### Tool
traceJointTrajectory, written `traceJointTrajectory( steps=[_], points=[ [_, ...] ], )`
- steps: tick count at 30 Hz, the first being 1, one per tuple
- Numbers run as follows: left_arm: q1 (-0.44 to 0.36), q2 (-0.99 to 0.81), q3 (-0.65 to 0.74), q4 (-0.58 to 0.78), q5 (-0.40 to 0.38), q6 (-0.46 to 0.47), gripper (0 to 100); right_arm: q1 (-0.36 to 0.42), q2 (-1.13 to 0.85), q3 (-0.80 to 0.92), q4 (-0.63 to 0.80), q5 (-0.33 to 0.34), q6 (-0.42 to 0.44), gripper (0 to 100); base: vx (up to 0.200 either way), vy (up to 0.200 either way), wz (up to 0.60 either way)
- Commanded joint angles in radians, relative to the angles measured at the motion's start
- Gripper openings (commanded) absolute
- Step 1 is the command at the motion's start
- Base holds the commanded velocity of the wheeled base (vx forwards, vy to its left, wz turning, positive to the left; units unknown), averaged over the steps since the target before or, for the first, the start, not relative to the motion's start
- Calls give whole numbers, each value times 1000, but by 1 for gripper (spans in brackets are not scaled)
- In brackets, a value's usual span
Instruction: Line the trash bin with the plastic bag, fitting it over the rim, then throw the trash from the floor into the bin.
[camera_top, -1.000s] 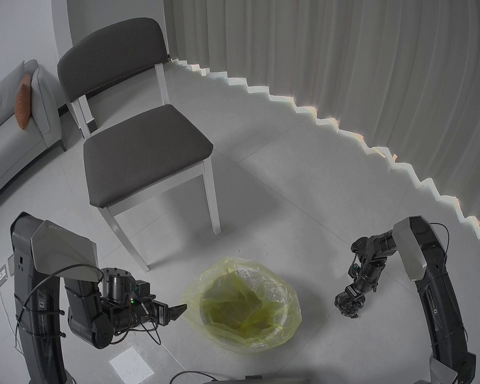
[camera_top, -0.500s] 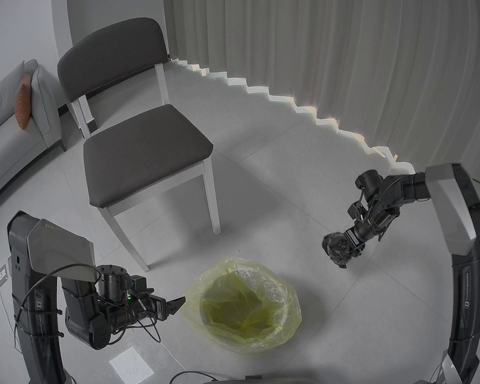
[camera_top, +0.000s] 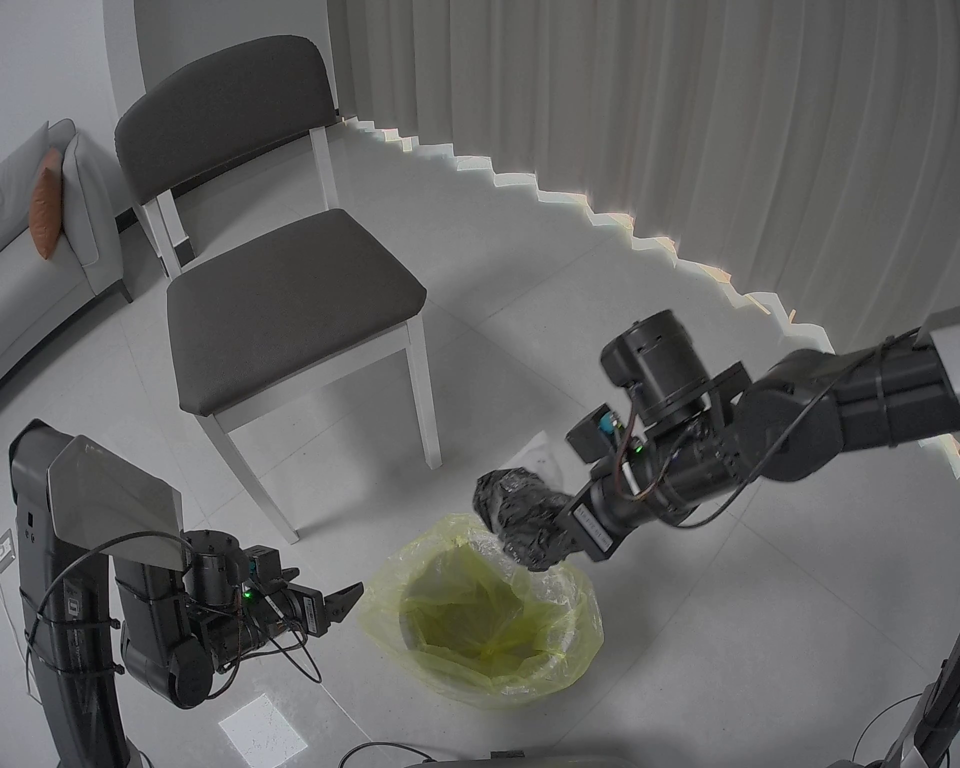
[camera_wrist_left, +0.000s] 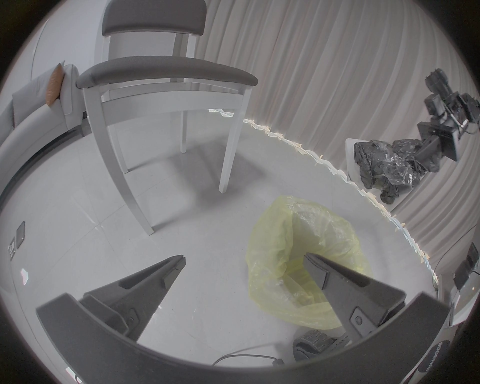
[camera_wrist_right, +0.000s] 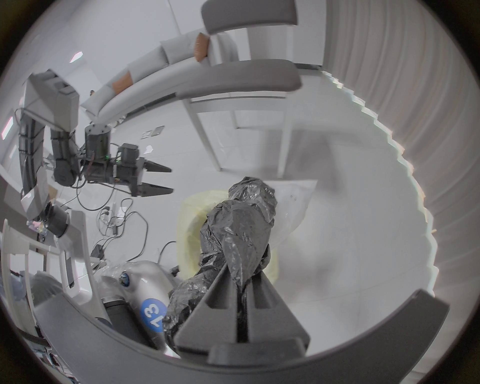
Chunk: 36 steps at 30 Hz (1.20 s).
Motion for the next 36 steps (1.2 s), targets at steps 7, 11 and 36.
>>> traceJointTrajectory(
  steps=[7, 11, 36],
  points=[
    [6, -61, 41, -21, 13, -8, 100, 142, 225, -4, -36, 1, 46, 0, 0, 0, 0],
    [6, -60, 55, -21, 10, -9, 100, 141, 294, -48, -34, -2, 47, 0, 0, 0, 0],
    [6, -57, 64, -21, 10, -8, 100, 104, 343, -185, 92, -2, 24, 100, 0, 0, 0]
  ],
)
